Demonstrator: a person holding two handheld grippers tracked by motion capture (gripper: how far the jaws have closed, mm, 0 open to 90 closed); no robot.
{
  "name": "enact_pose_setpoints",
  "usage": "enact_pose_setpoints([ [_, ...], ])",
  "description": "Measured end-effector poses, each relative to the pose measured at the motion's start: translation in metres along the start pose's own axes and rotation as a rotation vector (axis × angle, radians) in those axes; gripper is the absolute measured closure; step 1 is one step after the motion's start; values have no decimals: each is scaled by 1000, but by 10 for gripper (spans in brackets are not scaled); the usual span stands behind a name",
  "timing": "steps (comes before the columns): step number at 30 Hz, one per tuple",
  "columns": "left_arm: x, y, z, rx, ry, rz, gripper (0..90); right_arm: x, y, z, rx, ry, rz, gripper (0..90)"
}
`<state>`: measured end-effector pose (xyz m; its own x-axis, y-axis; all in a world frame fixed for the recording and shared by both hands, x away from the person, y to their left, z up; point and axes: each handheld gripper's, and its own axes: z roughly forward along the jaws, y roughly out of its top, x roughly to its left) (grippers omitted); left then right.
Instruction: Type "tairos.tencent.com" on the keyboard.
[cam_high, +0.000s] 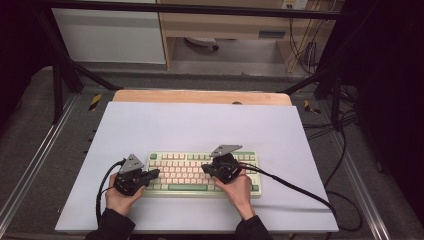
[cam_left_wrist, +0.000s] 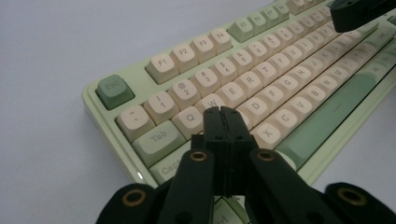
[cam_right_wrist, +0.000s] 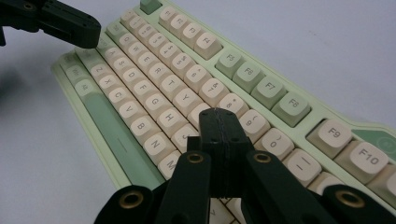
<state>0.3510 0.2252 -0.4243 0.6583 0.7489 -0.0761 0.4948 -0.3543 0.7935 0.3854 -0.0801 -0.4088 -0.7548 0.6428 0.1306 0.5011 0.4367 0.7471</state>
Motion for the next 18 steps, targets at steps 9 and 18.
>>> enact_pose_setpoints([
  [9,-1,1,0,2,1,4,900,-8,-9,-16,-1,-7,12,900],
  [18,-5,5,1,0,1,17,900,-17,-24,-33,-6,-15,30,900],
])
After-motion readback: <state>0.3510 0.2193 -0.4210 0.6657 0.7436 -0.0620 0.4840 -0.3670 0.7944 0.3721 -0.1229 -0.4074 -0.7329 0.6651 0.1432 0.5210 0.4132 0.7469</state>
